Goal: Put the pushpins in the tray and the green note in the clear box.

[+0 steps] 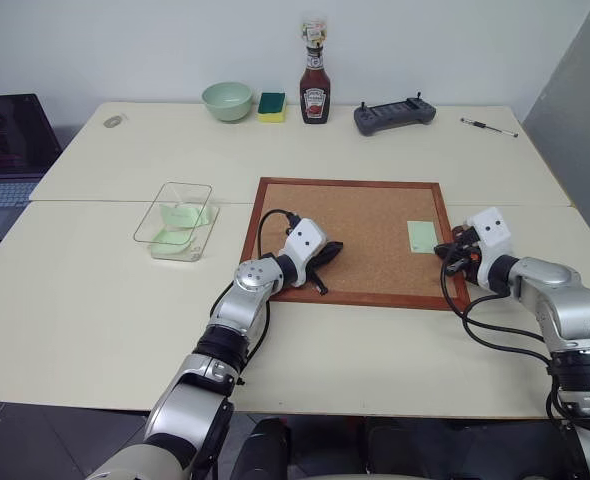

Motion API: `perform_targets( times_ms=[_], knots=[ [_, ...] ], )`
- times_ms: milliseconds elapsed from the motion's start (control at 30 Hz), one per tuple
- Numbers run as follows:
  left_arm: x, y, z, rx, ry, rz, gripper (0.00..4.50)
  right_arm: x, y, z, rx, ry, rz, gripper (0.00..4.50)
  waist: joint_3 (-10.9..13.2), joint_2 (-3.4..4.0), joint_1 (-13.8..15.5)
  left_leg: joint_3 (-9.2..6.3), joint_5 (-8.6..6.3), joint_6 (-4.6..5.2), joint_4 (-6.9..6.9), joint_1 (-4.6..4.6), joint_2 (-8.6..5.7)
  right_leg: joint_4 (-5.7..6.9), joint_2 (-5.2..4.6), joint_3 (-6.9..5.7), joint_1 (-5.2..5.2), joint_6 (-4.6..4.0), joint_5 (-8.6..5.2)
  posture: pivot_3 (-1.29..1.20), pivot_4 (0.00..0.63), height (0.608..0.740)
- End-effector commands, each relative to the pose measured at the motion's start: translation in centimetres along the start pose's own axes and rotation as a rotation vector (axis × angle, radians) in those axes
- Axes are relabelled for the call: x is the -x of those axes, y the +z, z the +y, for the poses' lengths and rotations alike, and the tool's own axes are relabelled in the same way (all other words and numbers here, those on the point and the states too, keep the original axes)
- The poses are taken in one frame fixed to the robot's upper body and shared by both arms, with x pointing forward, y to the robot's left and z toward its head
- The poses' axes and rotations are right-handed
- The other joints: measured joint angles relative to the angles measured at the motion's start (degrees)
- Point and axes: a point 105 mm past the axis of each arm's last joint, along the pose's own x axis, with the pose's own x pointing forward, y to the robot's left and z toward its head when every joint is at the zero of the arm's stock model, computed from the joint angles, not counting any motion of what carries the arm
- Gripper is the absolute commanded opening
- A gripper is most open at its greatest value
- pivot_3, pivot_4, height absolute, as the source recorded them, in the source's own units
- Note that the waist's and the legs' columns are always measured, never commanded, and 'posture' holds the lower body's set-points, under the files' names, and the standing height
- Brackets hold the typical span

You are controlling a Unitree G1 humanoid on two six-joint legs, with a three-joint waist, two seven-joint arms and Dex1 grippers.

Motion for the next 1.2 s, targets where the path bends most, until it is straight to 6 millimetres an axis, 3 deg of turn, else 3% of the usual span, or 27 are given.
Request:
perform_targets(
  times_ms=[33, 300, 433, 733, 1133, 1200],
  knots=[
    [-0.2, -1.1, -0.7, 0.002, -0.019, 0.045, 0.0, 1.6, 4.4, 0.0, 0.053, -0.002, -0.153, 0.06, 0.0, 0.0, 0.0, 0.01, 0.0, 0.0, 0.0, 0.0, 0.0, 0.0, 0.0, 0.01, -0.01, 0.0, 0.0, 0.0, 0.15, 0.74],
    [-0.3, -1.1, -0.7, 0.003, -0.018, 0.046, 0.0, 1.7, 4.7, 0.4, 0.043, -0.003, -0.166, 0.06, 0.0, 0.0, 0.0, -0.01, 0.0, 0.0, 0.0, 0.01, 0.01, 0.0, 0.0, -0.01, 0.01, 0.0, 0.0, 0.0, 0.15, 0.74],
    [-0.3, -1.2, -0.7, 0.002, -0.018, 0.048, 0.0, 2.2, 4.8, -0.5, 0.051, -0.037, -0.162, 0.06, 0.0, 0.0, 0.0, 0.0, 0.0, 0.0, 0.0, 0.01, 0.0, 0.0, 0.0, 0.0, 0.01, 0.0, 0.0, 0.0, 0.15, 0.74],
    [-0.3, -1.2, -0.5, -0.002, -0.017, 0.047, 0.0, 4.5, 2.2, -5.2, 0.217, -0.237, -0.006, 0.06, 0.0, 0.0, 0.0, 0.02, 0.0, 0.01, 0.0, 0.02, 0.0, -0.01, 0.0, 0.0, 0.02, 0.0, 0.0, 0.0, 0.15, 0.74],
    [-0.5, -1.2, -0.7, -0.013, -0.025, 0.043, 0.0, 3.5, -0.2, -5.6, 0.334, -0.235, 0.097, 0.06, 0.0, -0.01, 0.0, 0.06, 0.02, 0.03, 0.01, 0.03, 0.0, -0.01, -0.01, 0.04, 0.04, 0.07, 0.03, 0.0, 0.15, 0.74],
    [-0.6, -1.2, -0.7, -0.014, -0.025, 0.043, 0.0, 3.2, -0.4, -5.7, 0.338, -0.239, 0.099, 0.38, 0.0, -0.01, 0.0, 0.06, 0.02, 0.03, 0.01, 0.03, 0.0, -0.01, -0.01, 0.04, 0.04, 0.07, 0.03, 0.0, 0.15, 0.74]
  ],
)
